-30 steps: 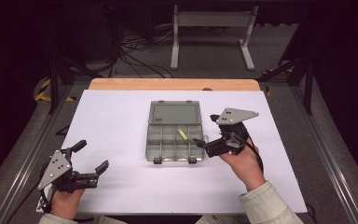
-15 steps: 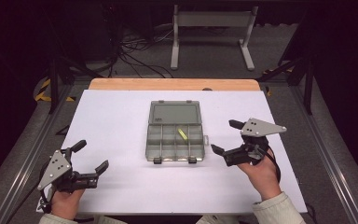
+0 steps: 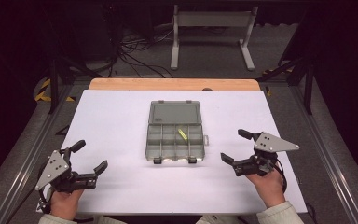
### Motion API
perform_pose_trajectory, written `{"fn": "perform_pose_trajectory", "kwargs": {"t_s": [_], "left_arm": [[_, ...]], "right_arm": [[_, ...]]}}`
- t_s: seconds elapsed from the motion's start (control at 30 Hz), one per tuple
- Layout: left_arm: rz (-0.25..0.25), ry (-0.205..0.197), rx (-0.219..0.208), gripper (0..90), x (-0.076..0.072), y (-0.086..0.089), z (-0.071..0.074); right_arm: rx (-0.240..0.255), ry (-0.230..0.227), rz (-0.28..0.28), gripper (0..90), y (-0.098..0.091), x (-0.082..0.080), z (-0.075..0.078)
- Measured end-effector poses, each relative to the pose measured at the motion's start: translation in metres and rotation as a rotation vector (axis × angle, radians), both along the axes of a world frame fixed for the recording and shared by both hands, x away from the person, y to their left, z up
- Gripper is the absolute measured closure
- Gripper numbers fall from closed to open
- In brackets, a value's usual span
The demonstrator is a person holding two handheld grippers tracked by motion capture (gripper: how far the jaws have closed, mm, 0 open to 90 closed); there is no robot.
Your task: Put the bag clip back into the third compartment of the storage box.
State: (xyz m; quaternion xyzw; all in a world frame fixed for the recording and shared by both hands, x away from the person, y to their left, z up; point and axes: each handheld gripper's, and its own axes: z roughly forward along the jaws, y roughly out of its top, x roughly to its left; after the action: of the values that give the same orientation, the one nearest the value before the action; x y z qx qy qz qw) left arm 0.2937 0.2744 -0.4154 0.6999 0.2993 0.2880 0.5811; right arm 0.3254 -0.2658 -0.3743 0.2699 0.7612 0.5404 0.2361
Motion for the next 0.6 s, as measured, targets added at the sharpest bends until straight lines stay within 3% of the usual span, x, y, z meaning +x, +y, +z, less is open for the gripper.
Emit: {"fn": "perform_pose_trajectory", "kwargs": {"t_s": [0.13, 0.6], "left_arm": [[0.001, -0.001, -0.002, 0.6, 0.000, 0.000, 0.000], [0.005, -0.002, -0.007, 0.4, -0.006, 0.006, -0.001]], "right_arm": [[-0.013, -0.001, 0.009, 0.2, -0.001, -0.002, -0.006], [0.020, 0.038, -0.033, 0.1, -0.013, -0.011, -0.039]]}}
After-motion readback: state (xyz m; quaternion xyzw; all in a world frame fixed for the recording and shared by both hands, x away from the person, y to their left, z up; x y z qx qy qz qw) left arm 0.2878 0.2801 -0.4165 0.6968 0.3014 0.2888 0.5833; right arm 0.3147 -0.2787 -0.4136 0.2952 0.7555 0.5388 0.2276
